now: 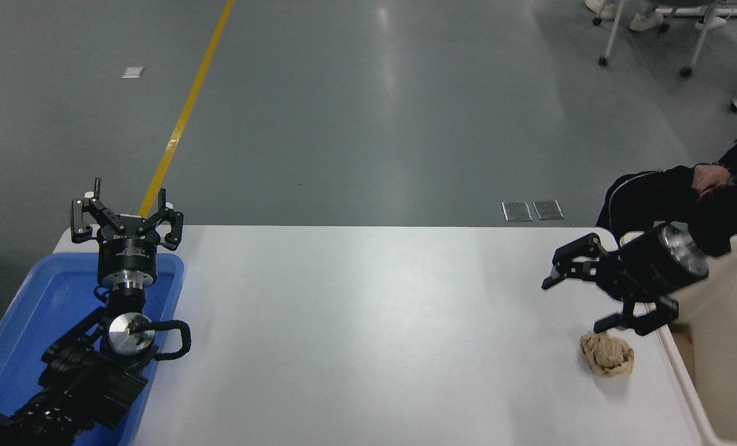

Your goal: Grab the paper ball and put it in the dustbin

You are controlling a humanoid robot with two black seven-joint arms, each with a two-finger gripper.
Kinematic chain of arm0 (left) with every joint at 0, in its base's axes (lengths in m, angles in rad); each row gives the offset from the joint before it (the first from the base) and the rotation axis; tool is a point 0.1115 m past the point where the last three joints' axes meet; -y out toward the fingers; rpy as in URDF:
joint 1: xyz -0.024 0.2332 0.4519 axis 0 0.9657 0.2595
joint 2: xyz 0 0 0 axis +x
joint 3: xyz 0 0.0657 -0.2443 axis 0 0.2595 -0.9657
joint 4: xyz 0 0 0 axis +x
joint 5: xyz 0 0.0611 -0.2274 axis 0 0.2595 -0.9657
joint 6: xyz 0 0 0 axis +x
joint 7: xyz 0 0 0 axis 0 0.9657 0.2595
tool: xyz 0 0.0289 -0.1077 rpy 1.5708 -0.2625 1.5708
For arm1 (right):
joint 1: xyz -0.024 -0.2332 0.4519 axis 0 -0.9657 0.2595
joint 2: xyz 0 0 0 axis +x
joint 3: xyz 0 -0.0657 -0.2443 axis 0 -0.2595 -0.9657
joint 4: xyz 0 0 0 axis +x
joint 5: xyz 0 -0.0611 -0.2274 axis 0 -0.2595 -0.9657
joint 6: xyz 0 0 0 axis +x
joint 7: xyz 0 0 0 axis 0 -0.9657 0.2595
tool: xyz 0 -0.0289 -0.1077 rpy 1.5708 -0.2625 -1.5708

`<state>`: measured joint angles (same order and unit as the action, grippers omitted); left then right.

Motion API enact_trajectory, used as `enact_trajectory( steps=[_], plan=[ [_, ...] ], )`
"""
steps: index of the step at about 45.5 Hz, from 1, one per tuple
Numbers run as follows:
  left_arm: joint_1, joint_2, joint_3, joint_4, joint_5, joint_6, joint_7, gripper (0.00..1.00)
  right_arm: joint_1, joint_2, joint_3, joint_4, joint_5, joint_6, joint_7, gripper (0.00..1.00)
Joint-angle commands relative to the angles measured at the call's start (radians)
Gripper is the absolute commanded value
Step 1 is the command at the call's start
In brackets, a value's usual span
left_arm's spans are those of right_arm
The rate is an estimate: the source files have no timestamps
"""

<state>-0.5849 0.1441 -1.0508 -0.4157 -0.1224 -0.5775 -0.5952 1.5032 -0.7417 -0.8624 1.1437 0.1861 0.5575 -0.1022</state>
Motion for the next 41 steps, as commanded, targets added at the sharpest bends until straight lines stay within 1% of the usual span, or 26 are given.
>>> enact_trajectory(
  steps=[1, 7, 12, 16, 19, 20, 24, 28, 29, 32, 37, 41],
  plan=[
    [0.000, 0.000, -0.001, 0.000, 0.000, 0.001, 0.000, 0.99, -0.250, -0.062, 0.150, -0.116, 0.001, -0.283, 0.002, 1.00],
    [0.000, 0.000, -0.001, 0.000, 0.000, 0.001, 0.000, 0.99, -0.316, -0.051, 0.204, -0.180, -0.011, -0.318, 0.002, 1.00],
    [0.000, 0.000, -0.001, 0.000, 0.000, 0.001, 0.000, 0.99, -0.339, -0.025, 0.206, -0.173, -0.016, -0.330, 0.004, 1.00],
    [0.000, 0.000, -0.001, 0.000, 0.000, 0.001, 0.000, 0.99, -0.363, -0.018, 0.197, -0.157, -0.045, -0.378, 0.021, 0.88],
    [0.000, 0.000, -0.001, 0.001, 0.000, 0.001, -0.001, 0.99, -0.367, -0.015, 0.172, -0.144, -0.146, -0.424, 0.035, 0.83],
    [0.000, 0.000, -0.001, 0.000, 0.000, 0.001, 0.000, 0.99, -0.367, -0.011, 0.163, -0.138, -0.184, -0.438, 0.036, 0.83],
    [0.000, 0.000, -0.001, 0.000, 0.000, 0.001, 0.000, 0.99, -0.368, -0.008, 0.131, -0.082, -0.328, -0.507, 0.036, 0.85],
    [0.000, 0.000, -0.001, 0.000, 0.000, 0.001, 0.000, 0.99, -0.365, -0.013, 0.102, 0.005, -0.408, -0.567, 0.036, 0.88],
    [0.000, 0.000, 0.000, 0.000, 0.000, 0.001, 0.000, 0.99, -0.365, -0.011, 0.095, 0.022, -0.415, -0.579, 0.036, 0.89],
    [0.000, 0.000, 0.000, 0.000, 0.000, 0.001, 0.000, 0.99, -0.362, -0.005, 0.091, 0.056, -0.416, -0.593, 0.036, 1.00],
    [-0.001, 0.000, 0.000, 0.000, 0.000, 0.001, 0.000, 0.99, -0.353, 0.005, 0.097, 0.094, -0.395, -0.594, 0.033, 1.00],
    [0.000, 0.000, 0.000, 0.000, 0.000, 0.001, 0.000, 0.99, -0.336, 0.008, 0.098, 0.102, -0.326, -0.591, 0.032, 1.00]
  ],
)
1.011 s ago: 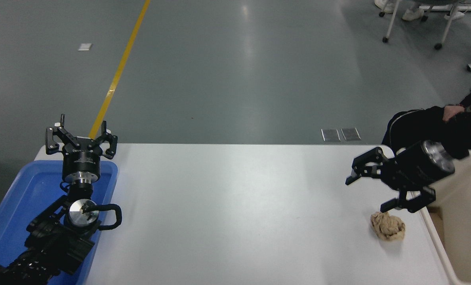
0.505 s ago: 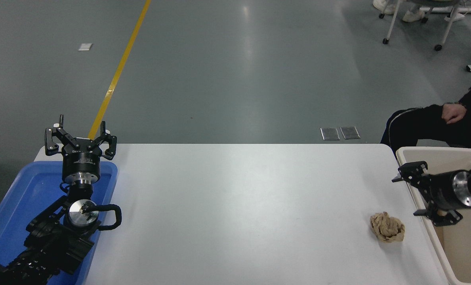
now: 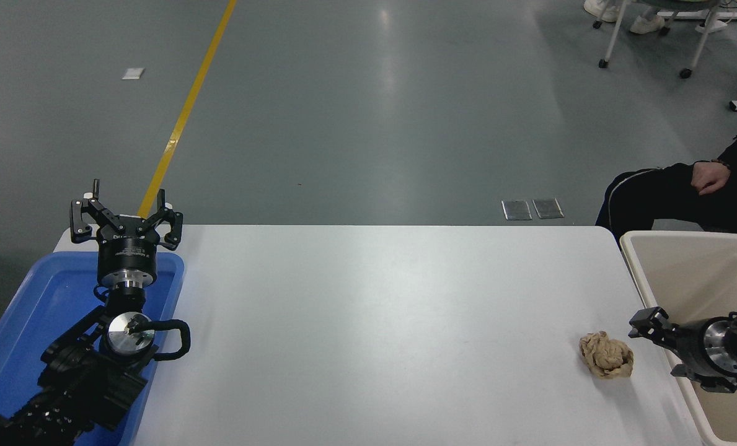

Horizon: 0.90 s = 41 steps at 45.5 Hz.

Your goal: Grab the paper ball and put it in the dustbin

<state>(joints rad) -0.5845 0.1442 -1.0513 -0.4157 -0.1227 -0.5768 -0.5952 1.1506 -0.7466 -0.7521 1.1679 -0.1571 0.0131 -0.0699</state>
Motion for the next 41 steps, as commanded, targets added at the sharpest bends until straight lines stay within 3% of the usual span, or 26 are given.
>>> enact_trajectory(
  steps=[1, 15, 41],
  plan=[
    [-0.002, 0.000, 0.001, 0.000, 0.000, -0.001, 0.000, 0.99, 0.021, 0.013, -0.012, 0.078, 0.037, -0.045, -0.001, 1.00],
    [0.000, 0.000, 0.001, 0.000, 0.000, 0.000, 0.000, 0.99, 0.049, 0.075, -0.006, 0.076, 0.200, -0.039, -0.005, 1.00],
    [0.000, 0.000, 0.001, 0.000, 0.000, 0.000, 0.000, 0.99, -0.031, 0.197, -0.010, -0.077, 0.192, -0.105, -0.007, 0.99]
  ],
)
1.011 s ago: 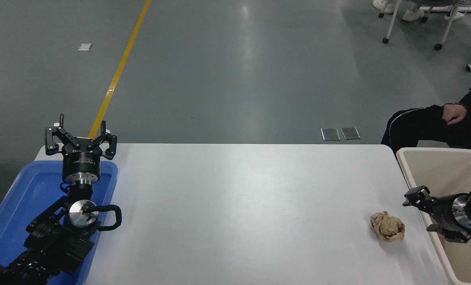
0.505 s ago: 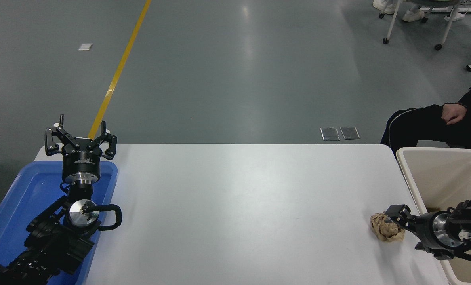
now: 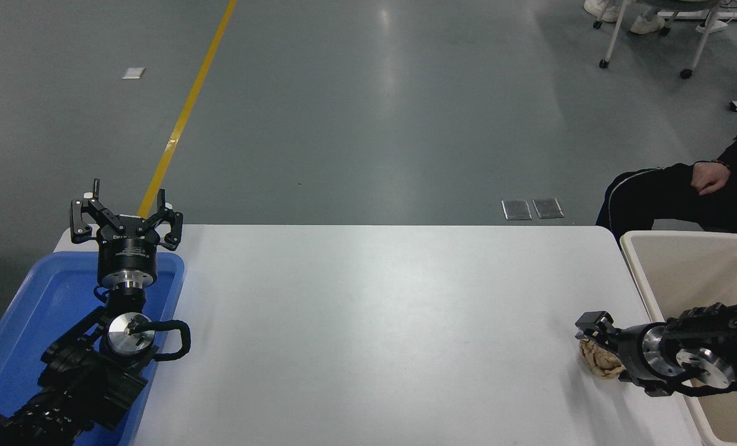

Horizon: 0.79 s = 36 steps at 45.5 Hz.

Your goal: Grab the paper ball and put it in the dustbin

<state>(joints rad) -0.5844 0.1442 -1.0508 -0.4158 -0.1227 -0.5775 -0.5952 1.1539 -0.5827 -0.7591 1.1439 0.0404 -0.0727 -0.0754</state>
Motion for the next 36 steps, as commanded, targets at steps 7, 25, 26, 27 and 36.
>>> enact_trajectory(
  steps=[7, 25, 26, 27, 36],
  plan=[
    [0.000, 0.000, -0.002, 0.002, 0.000, 0.001, 0.000, 0.99, -0.054, 0.060, -0.005, -0.067, -0.011, -0.039, -0.001, 0.95],
    [0.000, 0.000, -0.002, 0.000, 0.000, 0.001, 0.000, 0.99, -0.060, 0.073, -0.006, -0.105, -0.011, -0.102, -0.001, 0.09],
    [0.000, 0.000, 0.000, 0.000, 0.000, 0.001, 0.000, 0.99, -0.060, 0.072, -0.006, -0.105, -0.011, -0.104, -0.001, 0.05],
    [0.000, 0.000, -0.002, 0.000, 0.000, 0.001, 0.000, 0.99, -0.060, 0.072, -0.006, -0.107, -0.011, -0.105, -0.001, 0.00],
    [0.000, 0.000, 0.000, 0.002, 0.000, 0.001, 0.000, 0.99, -0.057, 0.063, -0.008, -0.107, -0.008, -0.122, -0.001, 0.00]
  ],
)
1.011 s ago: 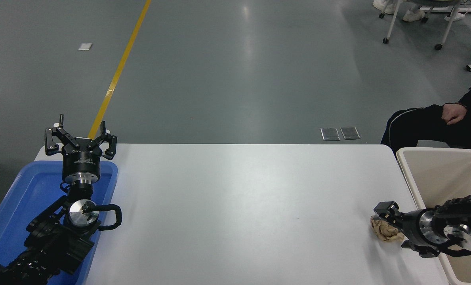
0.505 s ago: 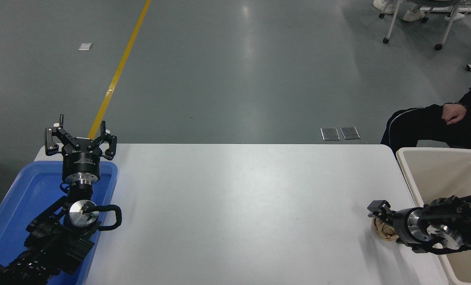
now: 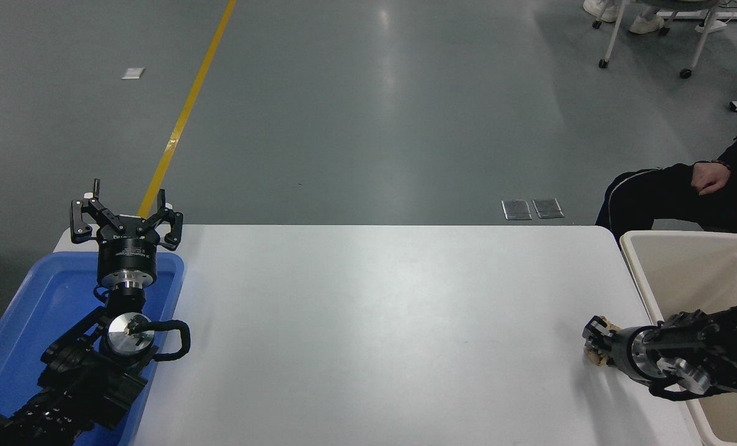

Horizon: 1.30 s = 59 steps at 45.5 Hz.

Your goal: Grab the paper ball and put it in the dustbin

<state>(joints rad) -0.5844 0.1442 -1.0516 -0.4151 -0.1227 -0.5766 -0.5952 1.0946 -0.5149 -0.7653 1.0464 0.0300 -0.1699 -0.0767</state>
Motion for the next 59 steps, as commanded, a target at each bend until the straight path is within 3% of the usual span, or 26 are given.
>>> enact_trajectory(
  steps=[1, 19, 28, 35, 39, 42, 59],
  plan=[
    [0.000, 0.000, 0.001, 0.001, 0.000, 0.000, 0.000, 0.99, 0.004, -0.007, -0.003, -0.008, 0.002, -0.028, 0.000, 0.00],
    [0.000, 0.000, -0.001, 0.001, 0.000, 0.000, 0.000, 0.99, 0.054, -0.108, -0.005, 0.050, -0.002, -0.017, 0.005, 0.00],
    [0.000, 0.000, -0.001, -0.001, 0.000, 0.000, 0.000, 0.99, 0.172, -0.240, -0.031, 0.237, -0.127, -0.005, 0.006, 0.00],
    [0.000, 0.000, 0.001, -0.001, 0.000, 0.000, 0.000, 0.99, 0.402, -0.297, -0.247, 0.424, -0.173, 0.009, 0.014, 0.00],
    [0.000, 0.000, 0.001, -0.001, 0.000, 0.000, 0.000, 0.99, 0.585, -0.295, -0.406, 0.523, -0.200, 0.019, 0.040, 0.00],
    [-0.002, 0.000, 0.001, -0.001, 0.002, -0.002, 0.000, 0.99, 0.755, -0.286, -0.538, 0.602, -0.206, 0.056, 0.083, 0.00],
    [0.000, 0.000, 0.001, -0.001, 0.000, -0.002, 0.000, 0.99, 1.359, -0.208, -0.908, 0.678, -0.208, 0.475, 0.201, 0.00]
  ],
)
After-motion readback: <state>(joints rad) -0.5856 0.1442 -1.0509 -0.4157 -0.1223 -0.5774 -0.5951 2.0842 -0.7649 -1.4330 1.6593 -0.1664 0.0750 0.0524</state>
